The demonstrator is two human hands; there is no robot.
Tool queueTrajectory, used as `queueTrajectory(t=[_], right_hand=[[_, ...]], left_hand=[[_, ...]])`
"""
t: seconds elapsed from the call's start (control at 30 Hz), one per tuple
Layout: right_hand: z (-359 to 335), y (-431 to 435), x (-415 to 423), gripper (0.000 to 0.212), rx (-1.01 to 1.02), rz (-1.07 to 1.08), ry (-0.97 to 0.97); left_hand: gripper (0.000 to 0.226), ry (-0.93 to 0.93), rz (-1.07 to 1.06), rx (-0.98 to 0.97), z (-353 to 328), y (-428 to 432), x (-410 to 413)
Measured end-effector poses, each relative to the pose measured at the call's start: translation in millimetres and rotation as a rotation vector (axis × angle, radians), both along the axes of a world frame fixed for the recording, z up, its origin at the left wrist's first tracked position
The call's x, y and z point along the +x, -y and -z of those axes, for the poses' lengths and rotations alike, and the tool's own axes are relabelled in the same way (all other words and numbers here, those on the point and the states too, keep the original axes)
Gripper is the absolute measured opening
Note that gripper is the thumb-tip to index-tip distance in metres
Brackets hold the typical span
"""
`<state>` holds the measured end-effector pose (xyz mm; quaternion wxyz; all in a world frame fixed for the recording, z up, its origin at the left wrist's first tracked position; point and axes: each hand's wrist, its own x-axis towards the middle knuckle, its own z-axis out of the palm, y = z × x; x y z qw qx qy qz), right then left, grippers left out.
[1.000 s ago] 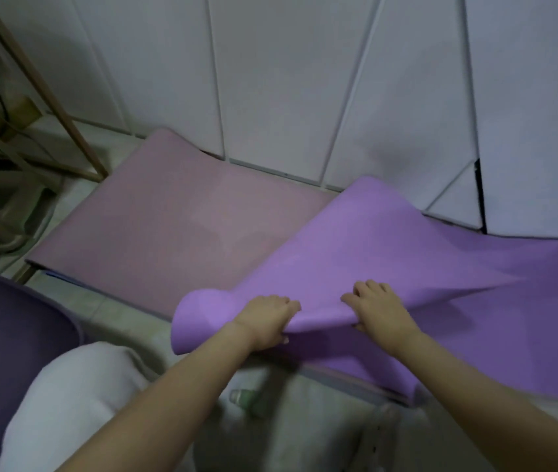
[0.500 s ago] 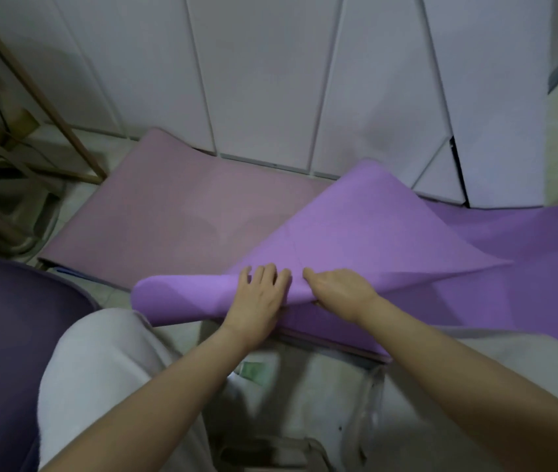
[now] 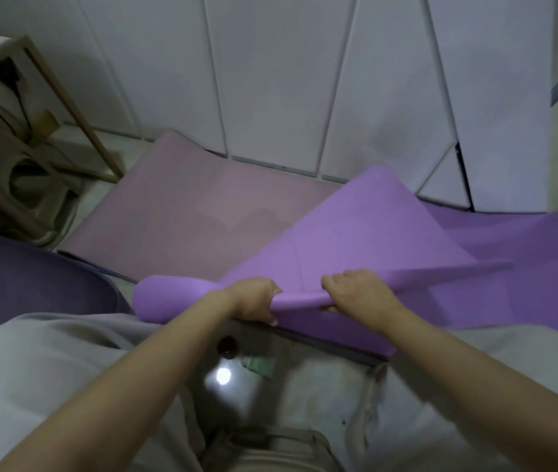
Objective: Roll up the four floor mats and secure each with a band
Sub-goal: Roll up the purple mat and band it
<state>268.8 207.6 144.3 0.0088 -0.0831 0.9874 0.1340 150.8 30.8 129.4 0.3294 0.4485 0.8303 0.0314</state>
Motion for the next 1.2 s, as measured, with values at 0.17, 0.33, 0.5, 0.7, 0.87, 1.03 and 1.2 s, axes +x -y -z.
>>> queueTrajectory(t=[0.17, 0.33, 0.5, 0.7, 0.87, 1.03, 1.2], right_hand=[[-7, 13, -13, 0.044, -0.14, 0.063, 0.376], [-14, 26, -27, 0.046, -0.136, 0.042, 0.483], [-15, 30, -20, 0.053, -0.09, 0.0, 0.334], [-6, 28, 0, 0.059, 0.056, 0.042, -0.08], [-11, 23, 5, 0.066, -0.009, -0.024, 0.076], [-13, 17, -1, 0.037, -0.053, 0.045, 0.365], [-12, 15, -7, 0.036, -0.11, 0.079, 0.463]], left_hand=[[0.066, -0.626, -0.016, 0.141, 24, 20, 21], [0.07, -0.704, 0.008, 0.374, 41, 14, 40], [0.038, -0.506, -0.006, 0.35, 33, 17, 36], [0.025, -0.276, -0.113, 0.219, 14, 10, 22], [0.011, 0.063, -0.11, 0.145, 8, 12, 17], [0.026, -0.332, -0.041, 0.244, 23, 20, 29], [0.043, -0.748, 0.002, 0.356, 49, 17, 66]])
